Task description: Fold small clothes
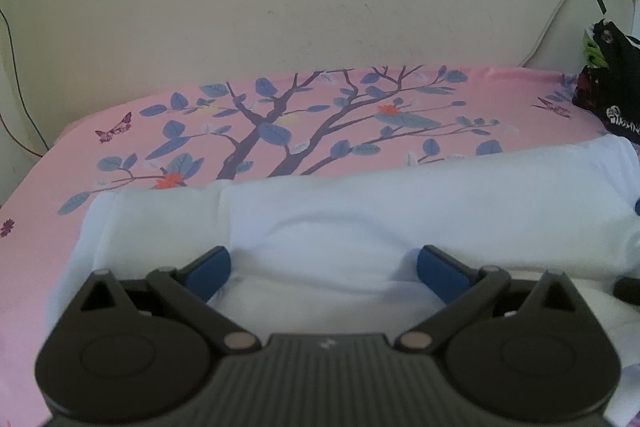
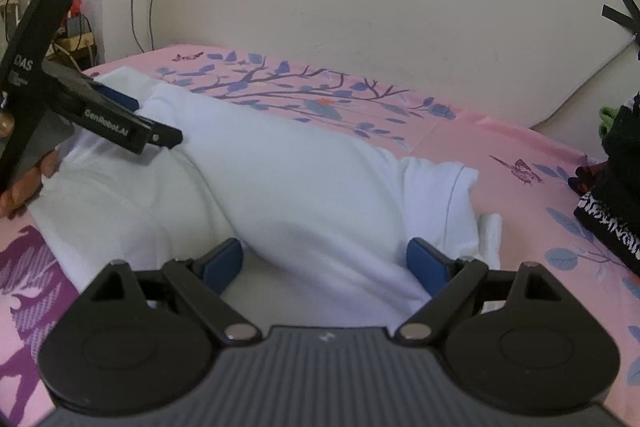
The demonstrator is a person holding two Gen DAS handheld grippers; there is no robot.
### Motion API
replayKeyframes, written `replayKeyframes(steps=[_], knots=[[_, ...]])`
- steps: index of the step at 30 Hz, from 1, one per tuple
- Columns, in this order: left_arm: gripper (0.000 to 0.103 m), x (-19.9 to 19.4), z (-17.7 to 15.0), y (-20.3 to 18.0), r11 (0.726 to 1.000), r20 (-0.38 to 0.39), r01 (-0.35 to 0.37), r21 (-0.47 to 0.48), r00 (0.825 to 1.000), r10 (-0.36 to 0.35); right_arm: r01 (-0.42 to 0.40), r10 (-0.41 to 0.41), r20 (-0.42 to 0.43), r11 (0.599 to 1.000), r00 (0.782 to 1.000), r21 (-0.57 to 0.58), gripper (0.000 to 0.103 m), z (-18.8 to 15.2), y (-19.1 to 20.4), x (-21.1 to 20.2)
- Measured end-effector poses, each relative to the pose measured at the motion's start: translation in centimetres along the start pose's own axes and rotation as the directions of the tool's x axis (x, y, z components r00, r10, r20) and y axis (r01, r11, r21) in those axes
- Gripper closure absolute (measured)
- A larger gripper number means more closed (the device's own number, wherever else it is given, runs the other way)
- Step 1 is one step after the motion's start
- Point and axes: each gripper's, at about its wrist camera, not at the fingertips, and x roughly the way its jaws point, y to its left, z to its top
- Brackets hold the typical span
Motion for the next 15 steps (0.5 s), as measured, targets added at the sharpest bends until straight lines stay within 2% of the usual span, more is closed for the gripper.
replayKeyframes(steps=[10,12,14,15], knots=[[0.0,-0.7,-0.5,0.4,1.0,0.017,0.007,0.001,1.0,-0.007,-0.002,0.002,0.0,1.0,1.0,0.003,0.02,0.0,0.0,0.0],[0.0,-1.9,-1.0,0.6,0.999,0.08,0.043,0.003,0.996,-0.044,-0.002,0.002,0.0,1.0,1.0,0.003,0.02,0.0,0.0,0.0],[0.0,-3.2,-1.4,1.0,0.997,0.155,0.081,-0.001,0.985,-0.08,-0.001,0.001,0.001,1.0,1.0,0.003,0.02,0.0,0.0,0.0],[0.0,-3.4,-1.5,1.2,0.996,0.167,0.091,-0.01,0.982,-0.088,-0.002,0.002,0.001,1.0,1.0,0.003,0.02,0.0,0.0,0.0]])
